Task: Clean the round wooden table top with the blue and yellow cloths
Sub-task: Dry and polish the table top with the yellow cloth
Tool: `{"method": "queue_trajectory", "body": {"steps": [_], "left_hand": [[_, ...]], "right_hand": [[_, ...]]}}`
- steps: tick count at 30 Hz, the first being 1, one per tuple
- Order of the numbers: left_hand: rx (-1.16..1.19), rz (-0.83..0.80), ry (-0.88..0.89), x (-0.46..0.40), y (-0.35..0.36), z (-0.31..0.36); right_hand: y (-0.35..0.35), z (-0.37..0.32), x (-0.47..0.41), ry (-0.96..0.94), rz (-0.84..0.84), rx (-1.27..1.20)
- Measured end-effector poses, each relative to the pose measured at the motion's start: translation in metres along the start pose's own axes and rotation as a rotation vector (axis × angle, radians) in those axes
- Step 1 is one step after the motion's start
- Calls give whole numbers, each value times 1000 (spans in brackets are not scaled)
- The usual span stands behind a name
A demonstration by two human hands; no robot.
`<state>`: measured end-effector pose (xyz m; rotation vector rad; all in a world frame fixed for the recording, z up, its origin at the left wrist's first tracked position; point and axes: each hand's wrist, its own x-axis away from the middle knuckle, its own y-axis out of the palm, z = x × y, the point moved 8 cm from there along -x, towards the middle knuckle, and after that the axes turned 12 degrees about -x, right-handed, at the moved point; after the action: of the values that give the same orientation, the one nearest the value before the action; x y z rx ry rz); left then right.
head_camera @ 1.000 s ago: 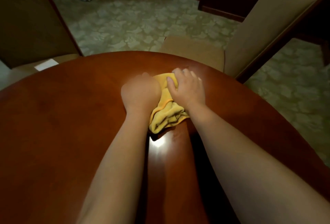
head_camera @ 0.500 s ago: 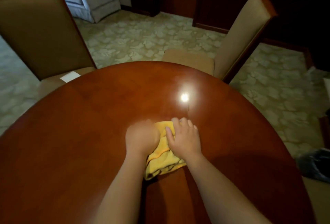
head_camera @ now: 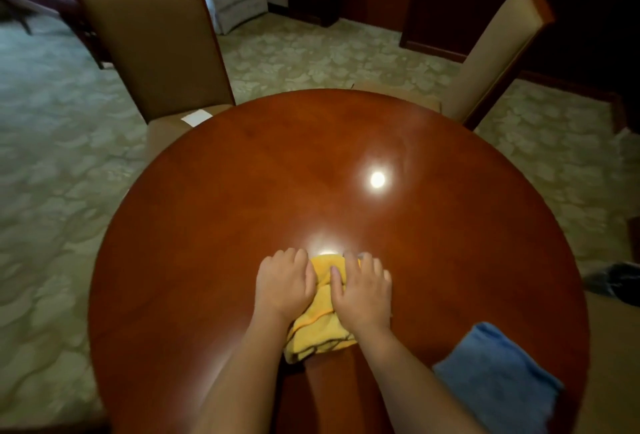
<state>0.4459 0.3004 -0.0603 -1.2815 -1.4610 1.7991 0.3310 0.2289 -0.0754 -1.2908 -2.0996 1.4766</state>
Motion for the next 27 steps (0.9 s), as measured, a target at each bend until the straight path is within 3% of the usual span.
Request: {"method": "queue_trajectory", "body": {"steps": [7,14,27], "left_hand": [[119,0,-247,8,5,-10],[105,-58,-345,-12,16,-19],[91,-52,-229,-97,50,-47]], "right_hand": [[8,4,-10,-22,42,-32],[15,-1,-38,-52,59,-47],[40,-5,-118,-32,59,-50]]}}
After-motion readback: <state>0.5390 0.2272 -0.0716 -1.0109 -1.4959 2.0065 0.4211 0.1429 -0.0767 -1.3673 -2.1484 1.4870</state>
